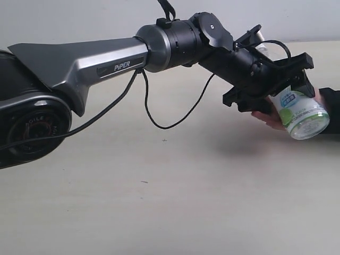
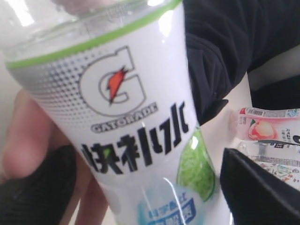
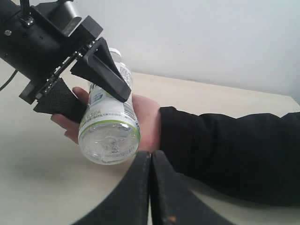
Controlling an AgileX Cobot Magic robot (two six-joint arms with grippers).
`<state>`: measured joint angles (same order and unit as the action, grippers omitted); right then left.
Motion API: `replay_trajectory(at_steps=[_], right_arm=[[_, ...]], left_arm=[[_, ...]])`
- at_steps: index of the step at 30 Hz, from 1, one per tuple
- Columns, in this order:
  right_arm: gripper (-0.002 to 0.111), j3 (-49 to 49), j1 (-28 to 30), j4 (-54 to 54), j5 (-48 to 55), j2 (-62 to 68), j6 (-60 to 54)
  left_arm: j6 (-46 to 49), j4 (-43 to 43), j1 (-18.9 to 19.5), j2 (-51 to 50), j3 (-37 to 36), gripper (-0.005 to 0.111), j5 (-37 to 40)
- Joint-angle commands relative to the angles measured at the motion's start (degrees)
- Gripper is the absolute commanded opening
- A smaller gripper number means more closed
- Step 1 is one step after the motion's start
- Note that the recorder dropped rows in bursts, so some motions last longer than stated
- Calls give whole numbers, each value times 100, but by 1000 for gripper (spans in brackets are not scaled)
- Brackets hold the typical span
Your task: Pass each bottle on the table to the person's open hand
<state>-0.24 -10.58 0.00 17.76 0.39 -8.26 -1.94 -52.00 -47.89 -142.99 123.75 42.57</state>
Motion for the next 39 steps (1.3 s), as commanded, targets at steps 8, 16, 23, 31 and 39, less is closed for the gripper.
replay_trajectory(at_steps=[8, 16, 23, 31, 39], right_arm=[[0, 24, -11, 0, -67, -39, 2], [0, 24, -11, 0, -67, -39, 2], [0, 24, -11, 0, -67, -39, 2], [0, 24, -11, 0, -67, -39, 2], [0, 24, -11, 0, -67, -39, 2]], left_arm=[[225, 275, 284, 341, 37, 80, 1094], [894, 893, 341, 719, 37, 67, 1915], [2581, 755, 341, 1168, -194, 7, 2740], [5157, -1336, 710, 2243, -2207, 0, 2713], [6216, -1655, 1378, 3121, -4059, 0, 1611]])
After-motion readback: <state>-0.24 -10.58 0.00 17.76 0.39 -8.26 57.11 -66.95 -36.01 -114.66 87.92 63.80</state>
